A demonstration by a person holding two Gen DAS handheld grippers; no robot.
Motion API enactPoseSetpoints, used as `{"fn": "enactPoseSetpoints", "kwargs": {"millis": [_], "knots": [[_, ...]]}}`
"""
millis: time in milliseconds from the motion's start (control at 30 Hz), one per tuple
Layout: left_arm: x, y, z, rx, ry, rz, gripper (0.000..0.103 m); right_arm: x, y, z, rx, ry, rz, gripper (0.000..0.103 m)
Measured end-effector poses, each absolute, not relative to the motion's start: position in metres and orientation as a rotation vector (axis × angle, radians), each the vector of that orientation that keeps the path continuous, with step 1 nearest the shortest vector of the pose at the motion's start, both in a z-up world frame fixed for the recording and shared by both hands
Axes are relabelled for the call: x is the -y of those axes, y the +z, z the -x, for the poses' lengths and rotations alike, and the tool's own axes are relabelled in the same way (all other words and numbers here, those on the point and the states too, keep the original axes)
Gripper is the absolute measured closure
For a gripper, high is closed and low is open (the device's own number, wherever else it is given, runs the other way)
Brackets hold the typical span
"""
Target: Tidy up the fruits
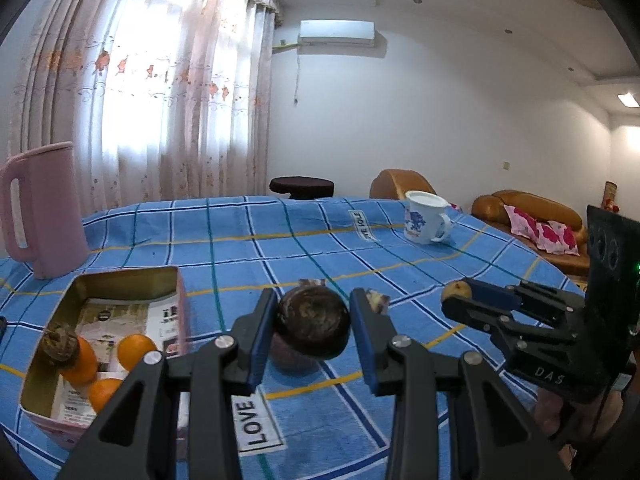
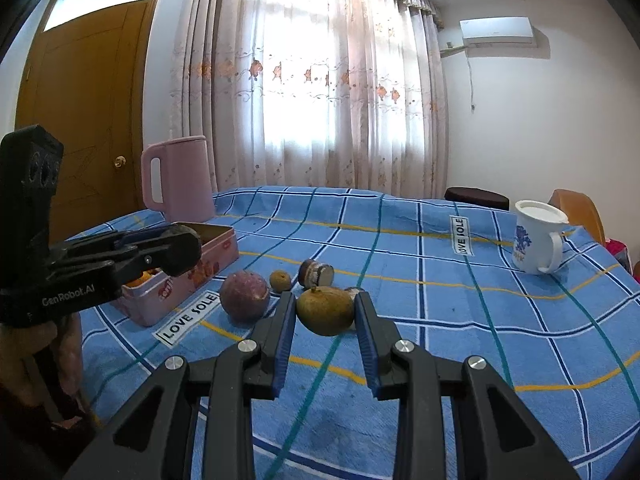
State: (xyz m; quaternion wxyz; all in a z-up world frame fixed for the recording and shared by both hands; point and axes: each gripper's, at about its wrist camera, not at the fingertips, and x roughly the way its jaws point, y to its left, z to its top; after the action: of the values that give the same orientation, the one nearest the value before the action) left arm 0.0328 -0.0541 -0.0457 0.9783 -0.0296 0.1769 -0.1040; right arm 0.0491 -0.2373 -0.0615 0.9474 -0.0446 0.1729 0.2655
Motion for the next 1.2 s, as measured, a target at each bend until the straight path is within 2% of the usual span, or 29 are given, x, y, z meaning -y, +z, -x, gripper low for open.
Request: {"fn": "enactPoseSetpoints", "kwargs": {"millis": [667, 967, 1200], "knots": [[-0.035, -0.043, -0.041, -0.41, -0.033, 0.129, 0.064, 0.121, -0.019, -0.063, -0.313, 0.772, 0.197, 0.071], [-0.095, -0.043, -0.04, -0.43, 0.117, 0.163, 0.064, 0.063, -0.026, -0.065, -0.348, 0.882, 0.239, 0.071], [-0.102, -0.049, -0.058, -0.48, 0.113, 0.163, 0.064, 0.019, -0.047, -0.071, -0.438, 0.908, 0.299, 0.071]]}}
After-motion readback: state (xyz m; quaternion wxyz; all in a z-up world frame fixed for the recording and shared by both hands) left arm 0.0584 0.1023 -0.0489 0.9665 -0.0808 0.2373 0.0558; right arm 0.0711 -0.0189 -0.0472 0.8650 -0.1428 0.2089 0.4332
